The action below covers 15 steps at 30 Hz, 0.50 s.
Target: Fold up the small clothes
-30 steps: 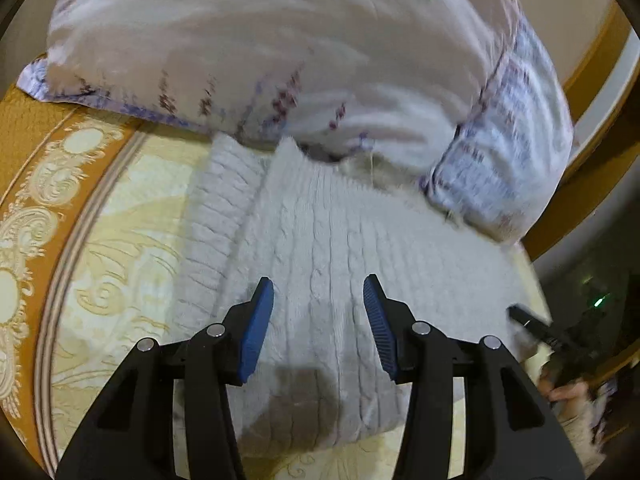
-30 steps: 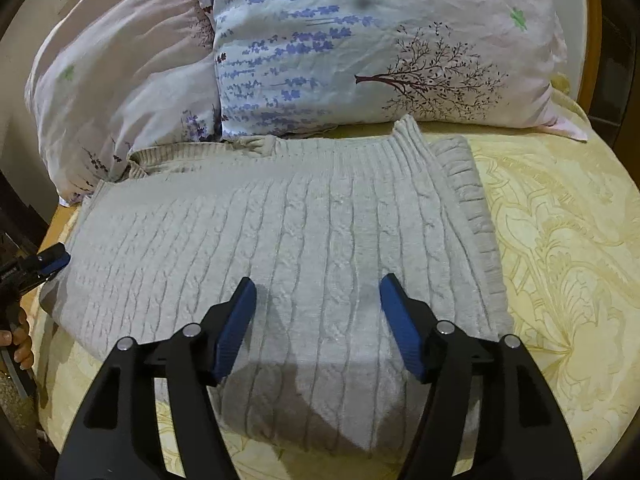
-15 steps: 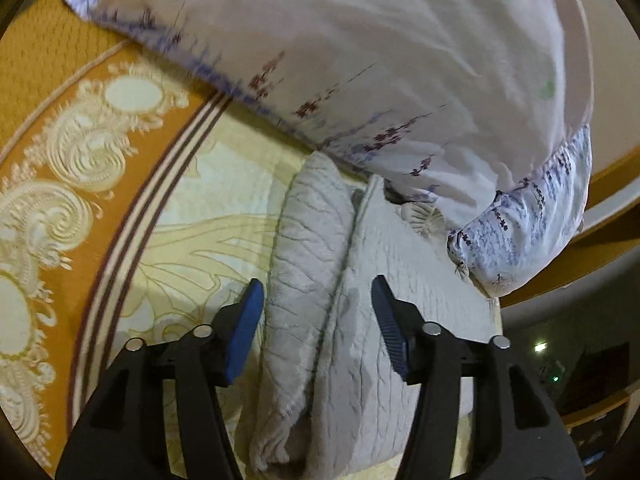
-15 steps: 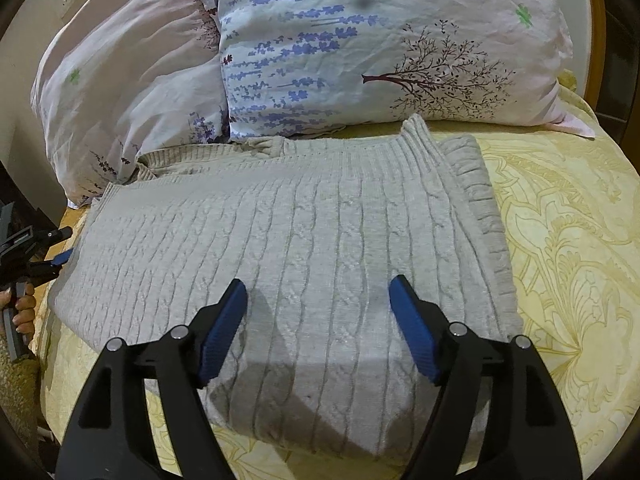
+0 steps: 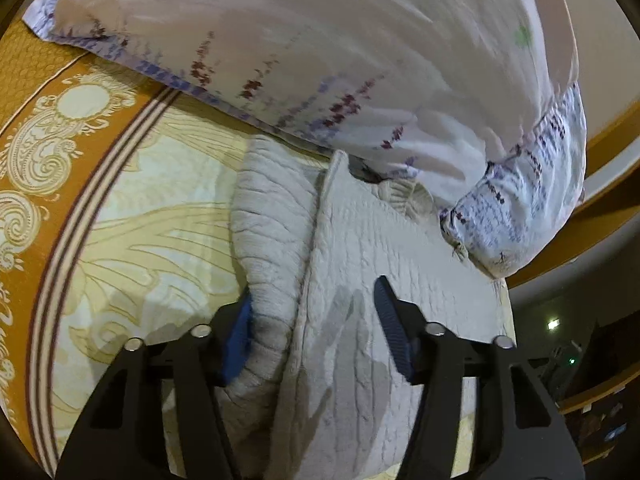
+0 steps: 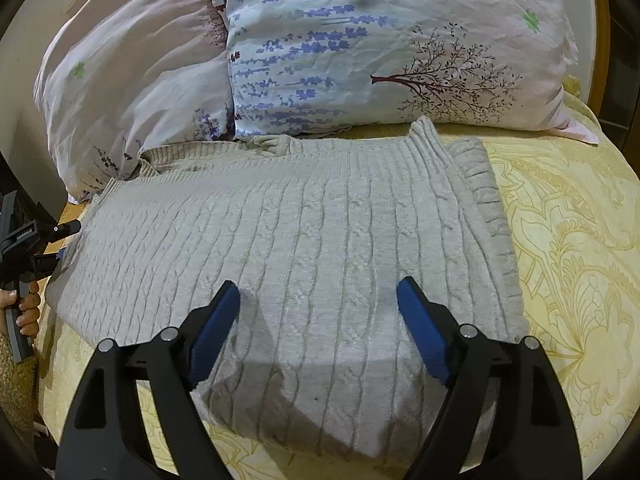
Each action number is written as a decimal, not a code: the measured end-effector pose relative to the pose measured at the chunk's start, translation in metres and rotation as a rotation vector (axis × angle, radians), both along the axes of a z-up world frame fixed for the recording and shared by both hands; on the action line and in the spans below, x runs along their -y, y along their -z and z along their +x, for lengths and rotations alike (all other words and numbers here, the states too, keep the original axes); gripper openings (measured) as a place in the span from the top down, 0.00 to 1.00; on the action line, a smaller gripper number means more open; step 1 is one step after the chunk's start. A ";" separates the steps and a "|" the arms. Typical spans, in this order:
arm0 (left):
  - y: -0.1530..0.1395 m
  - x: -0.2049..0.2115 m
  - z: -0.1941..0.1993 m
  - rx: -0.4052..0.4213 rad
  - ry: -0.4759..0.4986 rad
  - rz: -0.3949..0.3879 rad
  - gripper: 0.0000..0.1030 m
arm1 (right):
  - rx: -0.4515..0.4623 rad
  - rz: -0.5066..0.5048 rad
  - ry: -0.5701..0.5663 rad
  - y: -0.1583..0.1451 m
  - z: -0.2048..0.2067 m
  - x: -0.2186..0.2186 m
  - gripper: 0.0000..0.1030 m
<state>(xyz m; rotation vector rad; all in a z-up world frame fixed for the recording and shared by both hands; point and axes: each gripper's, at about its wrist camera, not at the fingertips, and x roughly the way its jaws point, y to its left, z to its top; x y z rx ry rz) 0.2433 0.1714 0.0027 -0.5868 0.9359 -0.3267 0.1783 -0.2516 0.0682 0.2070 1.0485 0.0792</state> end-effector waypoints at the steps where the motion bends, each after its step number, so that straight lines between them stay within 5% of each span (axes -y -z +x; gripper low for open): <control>1: 0.000 0.003 0.000 0.000 0.001 0.003 0.59 | 0.000 0.000 0.001 0.000 0.000 0.000 0.21; 3: 0.000 0.009 0.000 -0.004 0.006 0.003 0.75 | 0.000 0.001 0.001 0.000 0.000 -0.001 0.21; 15: -0.046 0.047 -0.006 0.111 0.042 -0.076 0.82 | -0.001 0.059 0.019 -0.002 0.000 0.004 0.21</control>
